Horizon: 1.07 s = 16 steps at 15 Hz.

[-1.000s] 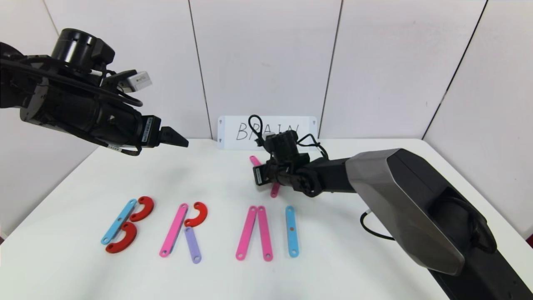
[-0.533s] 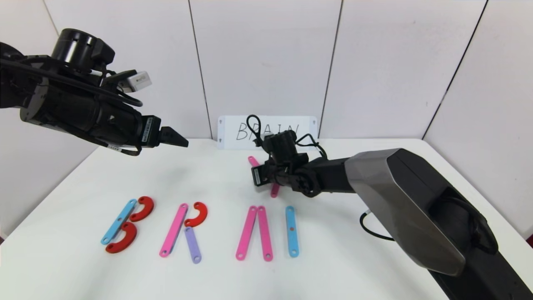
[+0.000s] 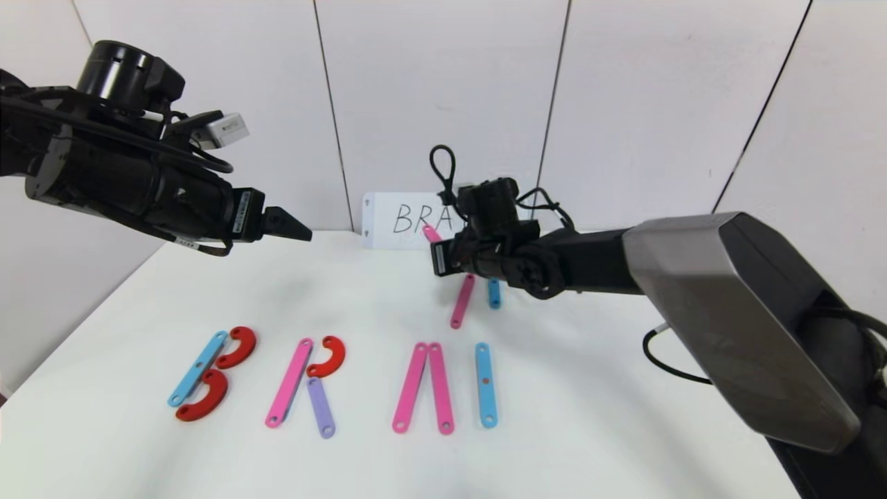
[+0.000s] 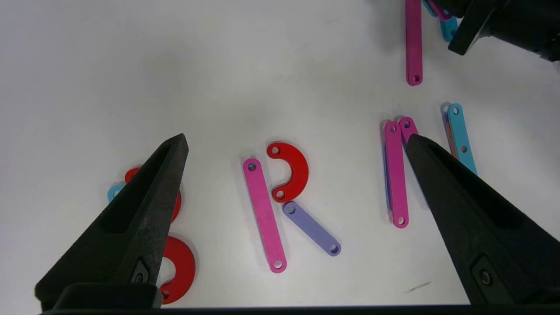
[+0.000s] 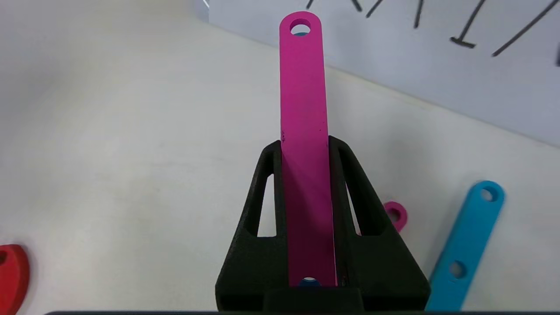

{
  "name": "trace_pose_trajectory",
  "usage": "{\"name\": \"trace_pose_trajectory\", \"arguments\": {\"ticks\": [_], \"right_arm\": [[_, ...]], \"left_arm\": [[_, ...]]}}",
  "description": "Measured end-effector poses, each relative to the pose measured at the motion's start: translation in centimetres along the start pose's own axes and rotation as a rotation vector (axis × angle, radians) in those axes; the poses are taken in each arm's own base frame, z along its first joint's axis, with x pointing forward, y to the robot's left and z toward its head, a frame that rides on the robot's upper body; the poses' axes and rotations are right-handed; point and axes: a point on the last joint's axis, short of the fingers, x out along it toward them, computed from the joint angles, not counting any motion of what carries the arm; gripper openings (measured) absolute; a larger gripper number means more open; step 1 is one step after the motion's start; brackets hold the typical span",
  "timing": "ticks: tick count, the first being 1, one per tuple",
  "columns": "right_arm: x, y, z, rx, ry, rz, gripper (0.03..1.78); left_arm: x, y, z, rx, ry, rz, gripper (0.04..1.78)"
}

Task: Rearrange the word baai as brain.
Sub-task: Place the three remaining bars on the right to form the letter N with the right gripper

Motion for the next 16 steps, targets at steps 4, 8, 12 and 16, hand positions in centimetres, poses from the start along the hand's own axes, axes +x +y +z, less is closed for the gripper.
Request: {"name": "trace_pose_trajectory", "arguments": {"ticks": [4, 8, 12, 16], "right_arm": [[-3.7, -1.6, 0.0, 0.011, 0.035, -0.029, 0.30], [-7.6, -2.5, -2.8, 0.016, 0.074, -0.045, 0.30], [-11.4, -3.2, -6.0, 0.085, 0.065, -0.117, 0.30], [-13.6, -3.6, -8.2, 0.159, 0.100, -0.207, 0.30]], "left_arm": [[0.0, 0.0, 0.0, 0.000, 0.000, 0.000, 1.74], [0.0, 0.0, -0.1, 0.000, 0.003, 0.000, 1.74], [0.1, -0.1, -0.1, 0.002, 0.006, -0.003, 1.74], [0.1, -0.1, -0.2, 0.003, 0.010, -0.004, 1.74]]}}
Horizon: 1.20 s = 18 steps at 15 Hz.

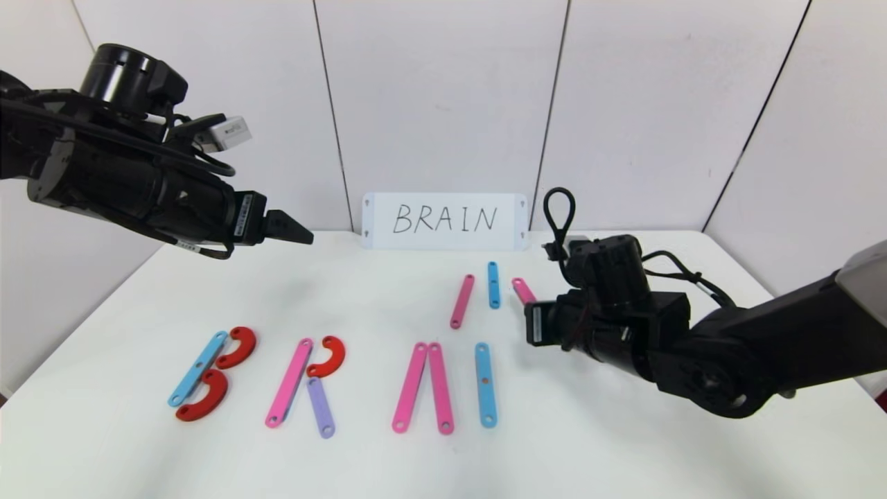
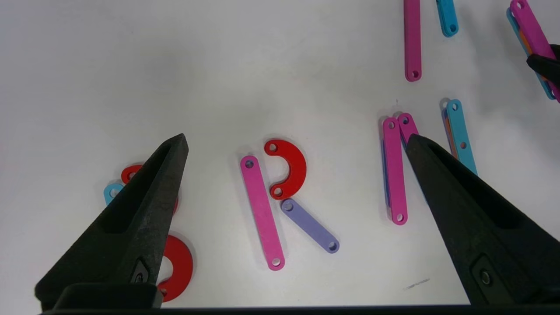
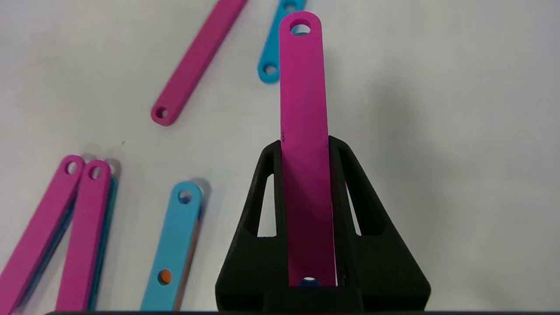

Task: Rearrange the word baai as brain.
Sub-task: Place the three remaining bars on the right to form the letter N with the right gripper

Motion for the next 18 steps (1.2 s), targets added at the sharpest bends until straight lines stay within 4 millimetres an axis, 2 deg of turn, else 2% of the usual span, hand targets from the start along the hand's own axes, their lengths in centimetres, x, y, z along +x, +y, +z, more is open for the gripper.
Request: {"name": "trace_pose_trajectory", "arguments": {"ticks": [5, 8, 13, 18], "right_arm": [[-0.5, -0.1, -3.2, 0.085, 0.076, -0.068, 0.30], [-0.3, 0.0, -4.3, 0.091, 0.103, -0.091, 0.30], [0.0, 0.2, -4.8, 0.105, 0.114, -0.094, 0.30], [-0.5, 0.7, -5.1, 0.113, 0.119, -0.078, 0.30]], "left_arm": [[0.1, -0.1, -0.1, 0.001, 0.004, -0.003, 1.74], [0.1, -0.1, -0.1, 0.002, 0.007, -0.003, 1.74], [0.2, -0.1, -0.1, 0.002, 0.006, -0.002, 1.74], [0.2, -0.1, -0.1, 0.001, 0.007, -0.003, 1.74]]}}
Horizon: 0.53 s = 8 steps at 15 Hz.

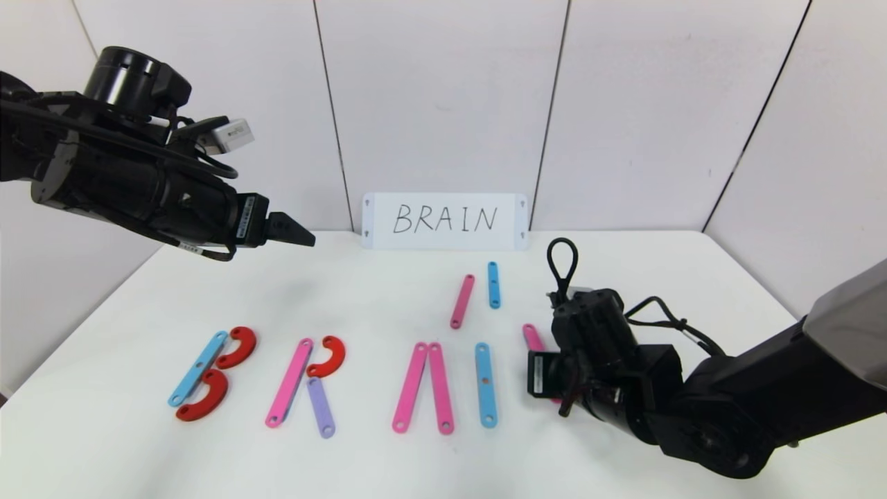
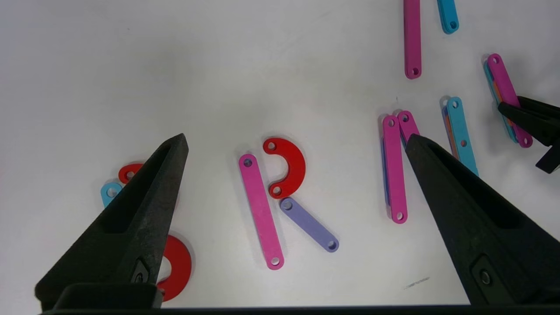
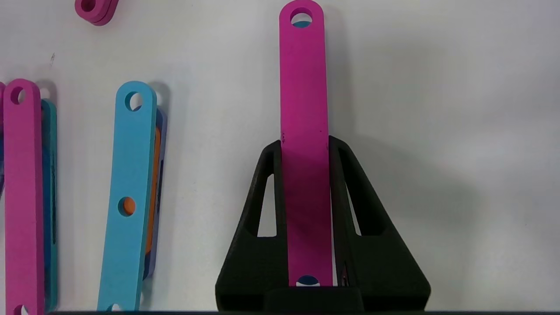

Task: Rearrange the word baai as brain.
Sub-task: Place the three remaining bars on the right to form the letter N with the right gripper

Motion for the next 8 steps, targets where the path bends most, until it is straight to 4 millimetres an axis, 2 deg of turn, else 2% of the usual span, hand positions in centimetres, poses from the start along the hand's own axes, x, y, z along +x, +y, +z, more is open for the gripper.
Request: {"name": "trace_pose_trajectory", "arguments": {"ticks": [6, 8], "right_arm": [[-0.62, -0.24, -0.08, 0.021, -0.012, -0.020, 0.31], [-0.70, -0.27, -0.12, 0.026, -0.011, -0.023, 0.36]], "left_arm": [[0.09, -0.03, -0.02, 0.001, 0.003, -0.001, 1.74], [0.11, -0.03, -0.03, 0.000, 0.004, -0.001, 1.74]]}}
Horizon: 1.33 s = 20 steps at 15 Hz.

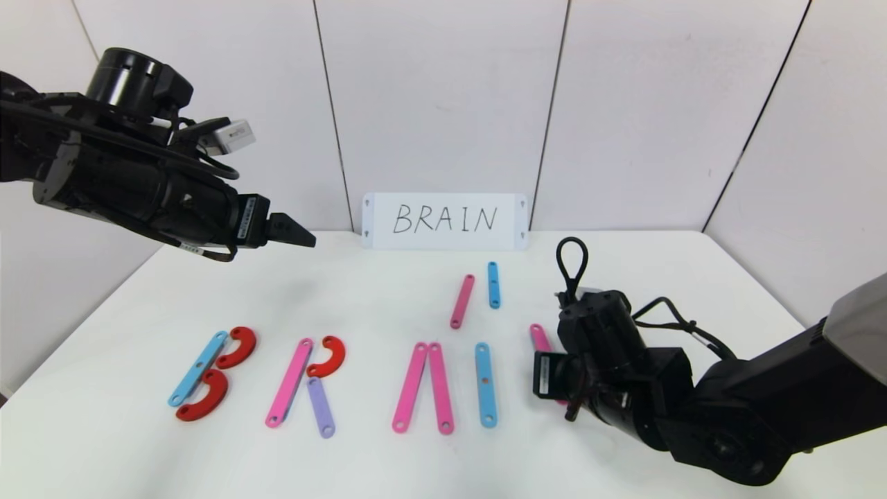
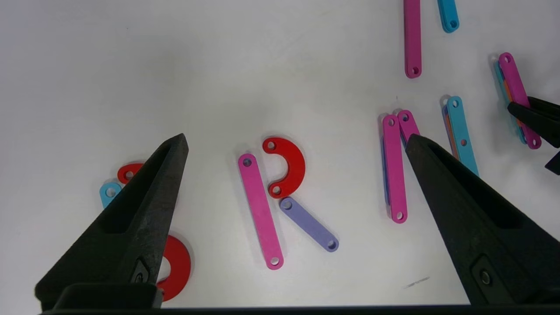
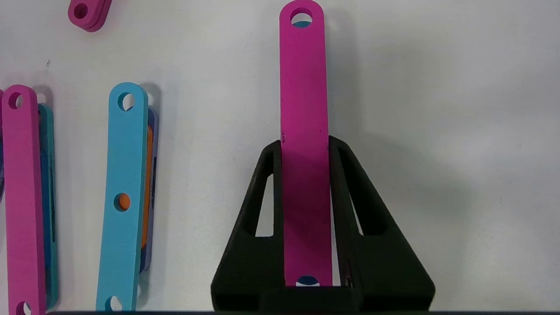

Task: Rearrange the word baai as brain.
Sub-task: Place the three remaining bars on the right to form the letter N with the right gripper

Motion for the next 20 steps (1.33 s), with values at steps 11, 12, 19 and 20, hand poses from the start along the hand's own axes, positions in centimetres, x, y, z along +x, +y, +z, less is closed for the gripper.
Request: {"name": "trace_pose_trajectory", "arguments": {"ticks": [11, 12, 19, 20], "right_arm": [[-0.1, -0.3, 0.1, 0.023, -0.005, -0.014, 1.69], [-0.1, -0.3, 0.2, 0.023, -0.008, -0.016, 1.73], [0.3, 0.7, 3.0, -0.047, -0.047, -0.035, 1.74], [0.5, 0.8, 4.0, -0.061, -0.054, -0.036, 1.74]], "left_arm": [[0.0, 0.0, 0.0, 0.001, 0.002, -0.002, 1.74], [0.1, 0.0, 0.0, 0.001, 0.003, -0.002, 1.74], [0.1, -0.1, 0.0, 0.002, 0.003, -0.003, 1.74], [0.1, -0.1, 0.0, 0.002, 0.003, -0.003, 1.74]]}}
